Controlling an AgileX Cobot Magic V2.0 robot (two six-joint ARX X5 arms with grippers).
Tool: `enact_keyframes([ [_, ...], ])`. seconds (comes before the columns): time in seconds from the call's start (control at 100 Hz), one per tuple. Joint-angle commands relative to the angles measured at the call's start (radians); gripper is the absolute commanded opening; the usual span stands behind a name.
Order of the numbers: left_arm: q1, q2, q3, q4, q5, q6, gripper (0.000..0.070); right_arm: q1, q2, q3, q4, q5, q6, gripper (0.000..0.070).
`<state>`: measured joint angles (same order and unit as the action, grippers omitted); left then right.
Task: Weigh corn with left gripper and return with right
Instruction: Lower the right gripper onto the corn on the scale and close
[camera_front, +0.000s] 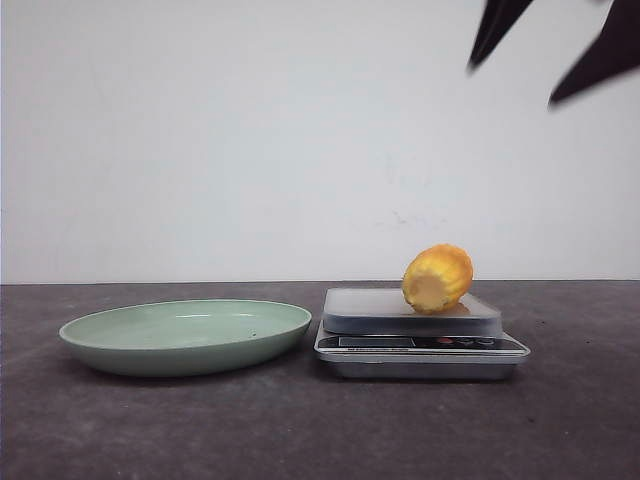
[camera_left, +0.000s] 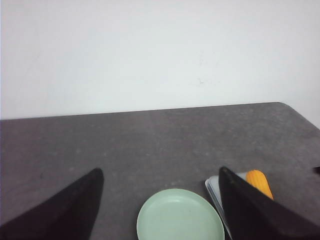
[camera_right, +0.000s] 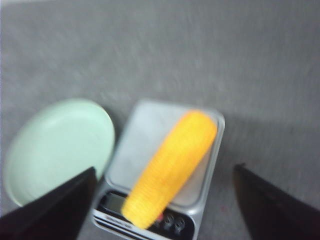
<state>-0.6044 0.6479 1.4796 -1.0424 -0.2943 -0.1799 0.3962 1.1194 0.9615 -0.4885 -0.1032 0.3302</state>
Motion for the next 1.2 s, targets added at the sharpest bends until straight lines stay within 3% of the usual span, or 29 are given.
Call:
enact_keyframes([
  [0.0,-0.006,-0.024,0.015,-0.017,-0.012,-0.023,0.0434,0.014,0.087,0.018,0.018,0.010,0.023,0.0620],
  [0.29,-0.006,-0.074,-0.002,-0.134,-0.020,-0.047,0.0434,0.132,0.345,0.018,0.143,0.038,0.089,0.0620],
  [0.53,-0.006,-0.074,-0.050,-0.148,-0.019,-0.046,0.0434,0.212,0.421,0.018,0.183,0.208,0.126,0.0620],
  [0.67,-0.006,-0.074,-0.067,-0.146,-0.019,-0.046,0.0434,0.209,0.431,0.018,0.206,0.236,0.127,0.0606],
  [0.73,-0.006,-0.074,-0.072,-0.143,-0.019,-0.046,0.0434,0.203,0.431,0.018,0.219,0.237,0.128,0.0538],
  [0.86,-0.006,-0.074,-0.073,-0.144,-0.019,-0.046,0.0434,0.190,0.431,0.018,0.225,0.235,0.139,0.0309],
  [0.99,-0.006,-0.074,-0.073,-0.147,-0.019,-0.046,0.0434,0.185,0.431,0.018,0.219,0.235,0.156,0.0228],
  [1.13,-0.006,-0.074,-0.073,-0.147,-0.019,-0.045,0.0434,0.186,0.431,0.018,0.210,0.236,0.160,0.0000],
  [1.19,-0.006,-0.074,-0.073,-0.147,-0.019,-0.046,0.0434,0.186,0.431,0.018,0.211,0.236,0.161,0.0000],
])
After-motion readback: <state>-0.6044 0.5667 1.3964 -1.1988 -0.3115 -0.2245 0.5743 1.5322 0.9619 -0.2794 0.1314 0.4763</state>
